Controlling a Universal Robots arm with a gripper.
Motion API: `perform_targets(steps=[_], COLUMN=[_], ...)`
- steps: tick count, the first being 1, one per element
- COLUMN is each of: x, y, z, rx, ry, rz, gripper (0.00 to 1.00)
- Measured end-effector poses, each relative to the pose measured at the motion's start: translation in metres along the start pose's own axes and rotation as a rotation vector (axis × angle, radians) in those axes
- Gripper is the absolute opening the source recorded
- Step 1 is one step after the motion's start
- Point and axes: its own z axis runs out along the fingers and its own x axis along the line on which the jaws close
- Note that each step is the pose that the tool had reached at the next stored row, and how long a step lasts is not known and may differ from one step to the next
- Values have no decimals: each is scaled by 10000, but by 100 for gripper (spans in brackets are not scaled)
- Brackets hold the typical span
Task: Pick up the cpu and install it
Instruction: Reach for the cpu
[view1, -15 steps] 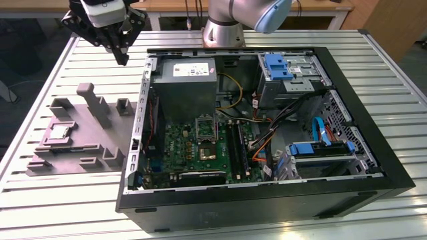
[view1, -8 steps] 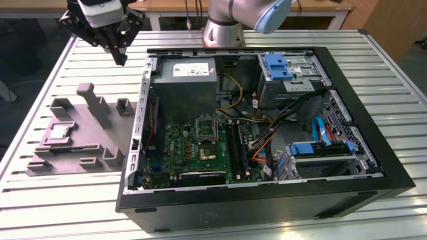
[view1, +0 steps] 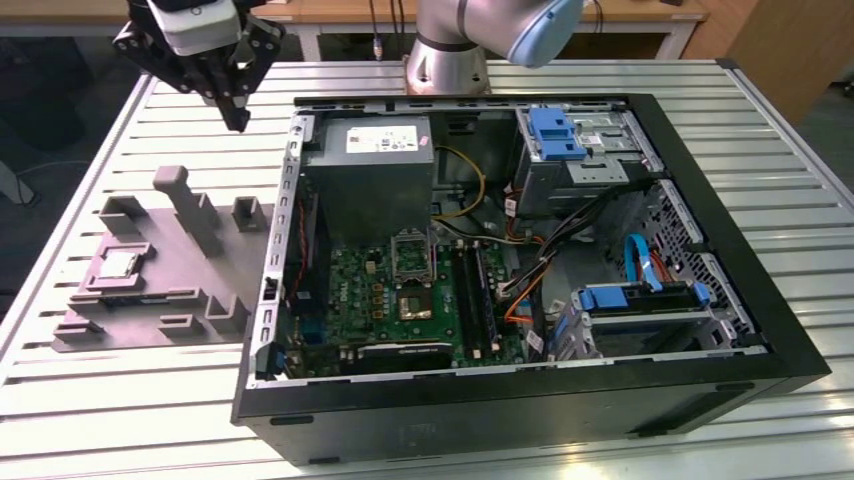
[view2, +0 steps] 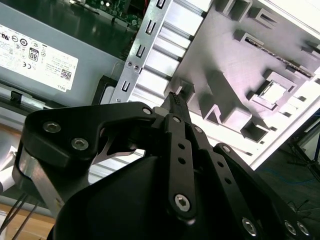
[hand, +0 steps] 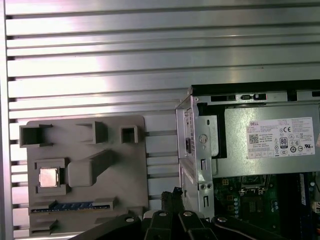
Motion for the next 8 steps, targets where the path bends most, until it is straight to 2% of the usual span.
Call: perform_targets(steps=[8], x=[43], y=[-3], z=[2], rx=[0], ry=[0], rz=[0], gripper=[11])
